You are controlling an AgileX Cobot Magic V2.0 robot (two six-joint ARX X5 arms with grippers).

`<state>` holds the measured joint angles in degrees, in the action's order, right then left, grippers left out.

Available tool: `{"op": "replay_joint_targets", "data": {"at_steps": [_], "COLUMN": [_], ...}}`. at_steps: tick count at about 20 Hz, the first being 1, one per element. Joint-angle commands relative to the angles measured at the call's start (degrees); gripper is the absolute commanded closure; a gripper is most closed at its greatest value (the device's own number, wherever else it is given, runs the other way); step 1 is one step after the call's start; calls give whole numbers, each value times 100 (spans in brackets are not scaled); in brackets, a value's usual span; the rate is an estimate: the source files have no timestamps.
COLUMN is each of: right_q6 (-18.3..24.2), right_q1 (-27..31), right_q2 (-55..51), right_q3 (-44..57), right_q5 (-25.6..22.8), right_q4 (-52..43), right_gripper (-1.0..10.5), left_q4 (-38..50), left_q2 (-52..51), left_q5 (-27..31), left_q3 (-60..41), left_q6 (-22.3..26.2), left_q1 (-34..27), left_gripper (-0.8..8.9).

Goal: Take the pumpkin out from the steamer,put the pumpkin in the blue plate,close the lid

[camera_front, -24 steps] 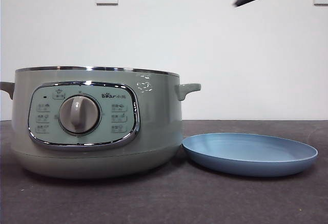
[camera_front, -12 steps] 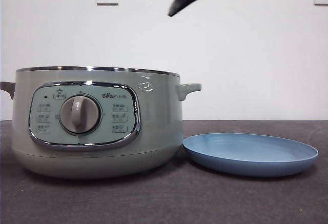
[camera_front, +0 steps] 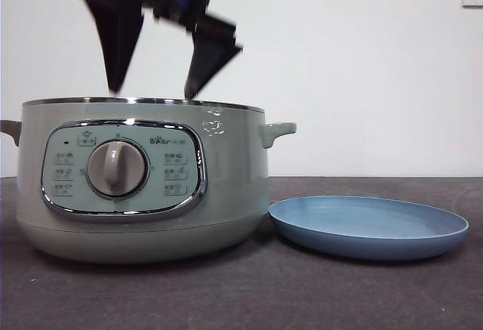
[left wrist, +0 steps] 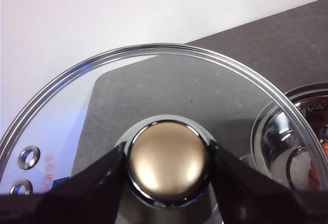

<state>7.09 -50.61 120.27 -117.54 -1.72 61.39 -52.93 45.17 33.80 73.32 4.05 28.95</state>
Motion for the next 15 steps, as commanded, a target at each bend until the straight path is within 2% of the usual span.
{"op": "replay_joint_targets", "data": {"at_steps": [1, 7, 8, 9, 10, 11, 12, 15], "right_q6": [98, 136, 129, 116, 111, 111, 66, 22], "right_q1": [4, 72, 72, 76, 94, 92, 68, 68], "right_q2": [343, 710, 710, 710, 710, 710, 710, 566], "right_q3": [-4, -4, -4, -4, -4, -4, -4, -7], "right_q5": [-11, 7, 4, -17, -13, -4, 22, 15], "right_q4": [-44, -190, -249, -258, -249, -249, -264, -260], "right_gripper": [371, 384, 414, 552, 762, 920, 963, 963], "left_q4": [190, 26, 2, 0, -9, -35, -72, -79], "left_q2": [-63, -63, -63, -63, -63, -63, -63, -63], "left_q5": [63, 66, 63, 63, 66, 63, 63, 63], "left_q3": [103, 103, 103, 103, 103, 103, 103, 103], "left_q6": [70, 70, 70, 70, 70, 70, 70, 70], "left_q1": [-4, -4, -4, -4, -4, -4, -4, -4], "left_gripper": [823, 823, 823, 823, 823, 823, 823, 823]}}
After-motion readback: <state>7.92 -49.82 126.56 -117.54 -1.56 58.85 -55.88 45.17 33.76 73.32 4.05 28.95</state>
